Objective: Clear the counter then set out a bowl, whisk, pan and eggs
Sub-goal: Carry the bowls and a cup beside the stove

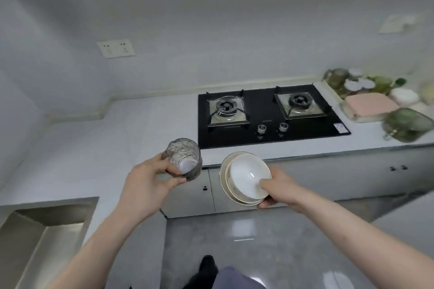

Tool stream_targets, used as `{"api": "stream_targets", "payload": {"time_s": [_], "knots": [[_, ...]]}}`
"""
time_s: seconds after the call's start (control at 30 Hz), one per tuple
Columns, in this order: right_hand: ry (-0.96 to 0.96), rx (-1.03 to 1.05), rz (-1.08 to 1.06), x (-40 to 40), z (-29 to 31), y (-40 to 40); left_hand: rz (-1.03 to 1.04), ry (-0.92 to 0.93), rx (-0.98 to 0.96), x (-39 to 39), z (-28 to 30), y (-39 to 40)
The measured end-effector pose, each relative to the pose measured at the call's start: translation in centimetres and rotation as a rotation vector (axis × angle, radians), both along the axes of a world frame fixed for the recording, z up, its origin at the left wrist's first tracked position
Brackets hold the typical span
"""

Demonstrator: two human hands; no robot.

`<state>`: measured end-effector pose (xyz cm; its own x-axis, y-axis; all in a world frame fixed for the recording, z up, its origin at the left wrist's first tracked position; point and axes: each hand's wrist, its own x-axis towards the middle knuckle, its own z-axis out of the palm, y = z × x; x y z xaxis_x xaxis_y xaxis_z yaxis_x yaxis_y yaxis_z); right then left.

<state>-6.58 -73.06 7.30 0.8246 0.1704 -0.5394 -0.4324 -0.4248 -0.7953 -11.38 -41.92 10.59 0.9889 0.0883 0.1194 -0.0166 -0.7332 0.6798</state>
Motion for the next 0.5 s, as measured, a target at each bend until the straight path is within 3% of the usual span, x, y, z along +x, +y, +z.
{"api": "stream_targets", "payload": {"time_s": [0.3,0.5], "knots": [[-0.017,0.027,-0.376,2.3,-0.5,-15.5,-0.393,-0.002,-0.054,13.4,-0.7,-15.2],[-0.013,0.013,-0.521,5.7,-0.4,-22.7,-0.522,-0.006,-0.078,21.0,-1.6,-23.7]]}}
